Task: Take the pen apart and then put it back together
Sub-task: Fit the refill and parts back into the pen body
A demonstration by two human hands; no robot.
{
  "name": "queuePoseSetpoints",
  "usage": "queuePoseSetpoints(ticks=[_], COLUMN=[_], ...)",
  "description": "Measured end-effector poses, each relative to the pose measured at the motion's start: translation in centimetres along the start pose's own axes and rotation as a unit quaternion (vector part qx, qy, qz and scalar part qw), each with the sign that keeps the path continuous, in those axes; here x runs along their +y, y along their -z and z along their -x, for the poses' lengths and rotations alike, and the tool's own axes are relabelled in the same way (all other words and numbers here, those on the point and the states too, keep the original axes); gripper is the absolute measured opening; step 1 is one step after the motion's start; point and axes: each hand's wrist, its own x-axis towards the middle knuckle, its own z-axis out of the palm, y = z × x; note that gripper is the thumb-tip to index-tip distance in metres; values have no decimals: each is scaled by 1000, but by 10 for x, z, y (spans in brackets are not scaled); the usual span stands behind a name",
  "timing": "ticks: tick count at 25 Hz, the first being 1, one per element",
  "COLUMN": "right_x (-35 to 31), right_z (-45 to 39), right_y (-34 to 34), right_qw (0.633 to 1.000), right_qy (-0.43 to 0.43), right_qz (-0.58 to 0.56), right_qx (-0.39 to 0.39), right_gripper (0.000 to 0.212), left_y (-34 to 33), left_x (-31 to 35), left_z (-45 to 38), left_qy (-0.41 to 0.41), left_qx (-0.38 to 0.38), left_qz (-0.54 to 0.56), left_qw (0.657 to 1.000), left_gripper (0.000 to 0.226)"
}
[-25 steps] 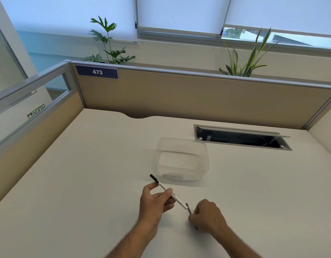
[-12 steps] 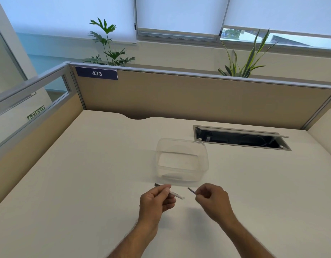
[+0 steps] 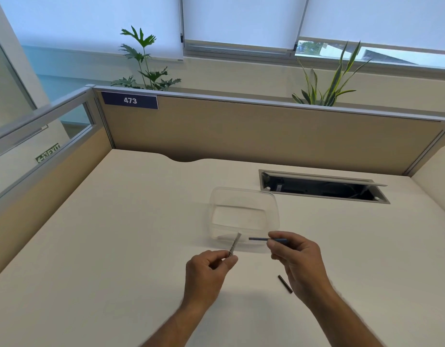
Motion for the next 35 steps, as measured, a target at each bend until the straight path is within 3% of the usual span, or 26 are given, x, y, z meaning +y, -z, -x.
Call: queuePoseSetpoints(ticks=[2,8,13,18,35], right_x=[-7,-20,-26,-24,-18], right_z=[3,6,10,14,14], right_y=[-3,-9,-17,-20,-19], right_qw=[1000,994,985,958,953], right_qy=[16,89,171,262,279], right_qz=[-17,-58,14,98,112], right_qx=[1,-1,25,56,31], right_gripper=[14,18,43,42,42], left_y=[0,-3,-7,-9,-8], left_x=[-1,-1,-1,1,4], left_z=[0,3,7,10,14], left_qy=[-56,-112,-154,-188,-192], left_qx=[14,-8,-17,-18,-12], left_qz=[-46,-51,-57,-64,-52], left_qw=[997,992,986,980,980], left_gripper=[10,18,28,30,23])
